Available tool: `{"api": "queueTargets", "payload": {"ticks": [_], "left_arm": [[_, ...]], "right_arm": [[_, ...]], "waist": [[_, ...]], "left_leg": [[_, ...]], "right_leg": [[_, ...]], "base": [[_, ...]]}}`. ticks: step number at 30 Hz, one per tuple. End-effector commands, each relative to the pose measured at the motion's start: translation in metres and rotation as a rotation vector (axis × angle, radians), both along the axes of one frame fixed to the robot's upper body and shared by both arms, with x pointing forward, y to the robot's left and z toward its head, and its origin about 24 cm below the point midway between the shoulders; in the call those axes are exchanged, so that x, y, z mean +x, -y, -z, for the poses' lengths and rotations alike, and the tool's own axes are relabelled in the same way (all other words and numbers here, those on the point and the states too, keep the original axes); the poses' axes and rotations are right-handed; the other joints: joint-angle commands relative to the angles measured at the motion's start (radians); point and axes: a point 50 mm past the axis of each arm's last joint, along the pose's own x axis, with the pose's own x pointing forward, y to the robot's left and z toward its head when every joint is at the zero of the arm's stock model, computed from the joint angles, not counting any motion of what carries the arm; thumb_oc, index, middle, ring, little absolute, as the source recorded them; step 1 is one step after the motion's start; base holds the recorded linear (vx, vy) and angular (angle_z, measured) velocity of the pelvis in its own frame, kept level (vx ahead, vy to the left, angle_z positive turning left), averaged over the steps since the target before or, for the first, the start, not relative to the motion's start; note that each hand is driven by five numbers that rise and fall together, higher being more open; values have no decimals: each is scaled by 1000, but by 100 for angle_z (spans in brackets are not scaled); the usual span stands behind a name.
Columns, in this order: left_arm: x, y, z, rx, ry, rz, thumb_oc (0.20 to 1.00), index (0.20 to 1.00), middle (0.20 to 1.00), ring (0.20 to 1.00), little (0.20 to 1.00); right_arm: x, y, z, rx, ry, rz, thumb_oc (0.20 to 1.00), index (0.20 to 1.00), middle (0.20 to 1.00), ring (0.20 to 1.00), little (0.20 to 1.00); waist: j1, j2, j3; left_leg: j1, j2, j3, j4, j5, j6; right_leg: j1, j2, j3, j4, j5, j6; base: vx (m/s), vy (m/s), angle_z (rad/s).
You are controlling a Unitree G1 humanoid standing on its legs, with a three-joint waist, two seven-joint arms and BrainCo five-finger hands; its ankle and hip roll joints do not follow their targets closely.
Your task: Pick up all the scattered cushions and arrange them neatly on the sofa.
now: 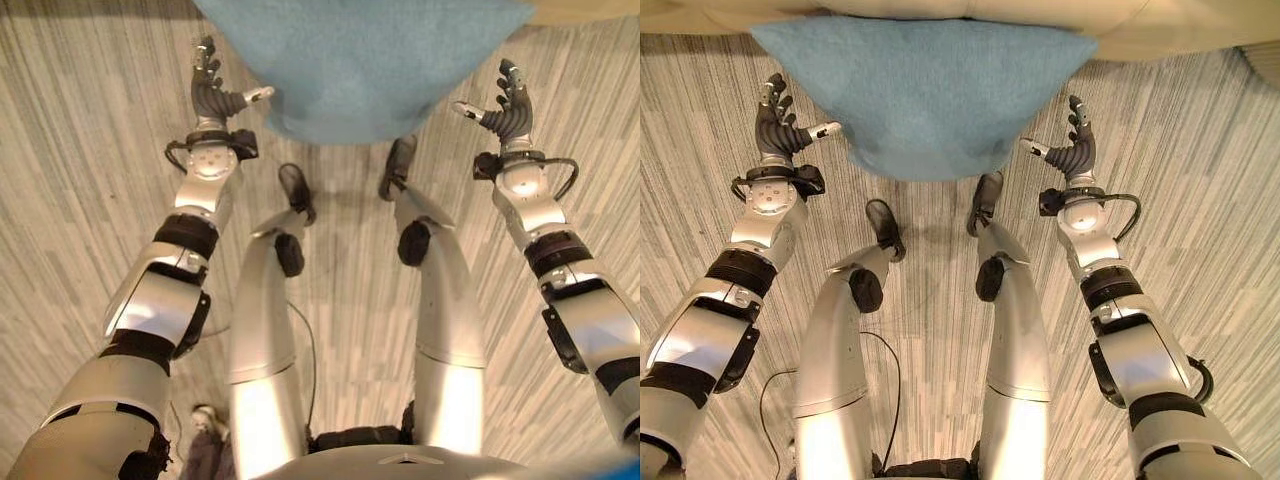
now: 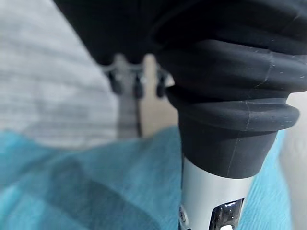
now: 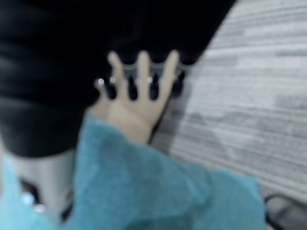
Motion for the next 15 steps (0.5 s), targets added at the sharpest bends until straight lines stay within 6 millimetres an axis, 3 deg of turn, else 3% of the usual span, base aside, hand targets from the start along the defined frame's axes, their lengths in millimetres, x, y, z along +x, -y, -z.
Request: {"api": "queueTargets", "payload": {"ticks": [1,11,15], "left_arm": [[-3,-7,12,-23,-11,-36,1000,1000,1000,1000,1000],[2,34,-41,-32,131,58,1000,1000,1000,1000,1000],[-1,65,-52,-52,174,133,1000,1000,1000,1000,1000]], "right_arm": [[-7,18,9,-41,-9,38,1000,1000,1000,1000,1000],[5,2,-39,-71,74,35,1000,1000,1000,1000,1000],[7,-31,-65,-112,144,-51,1000,1000,1000,1000,1000]], "waist": [[-14,65,-114],[-12,69,-90],[4,75,-91]], "left_leg": [[-19,1,-49,-89,73,-78],[-81,-5,-55,-54,70,-66],[-107,-6,-64,-18,72,-64]], "right_leg": [[-18,8,47,45,-50,143],[-78,21,60,73,-40,145],[-99,24,53,109,-42,140]], "base": [[30,-37,1],[16,-23,-1],[12,-47,5]]}}
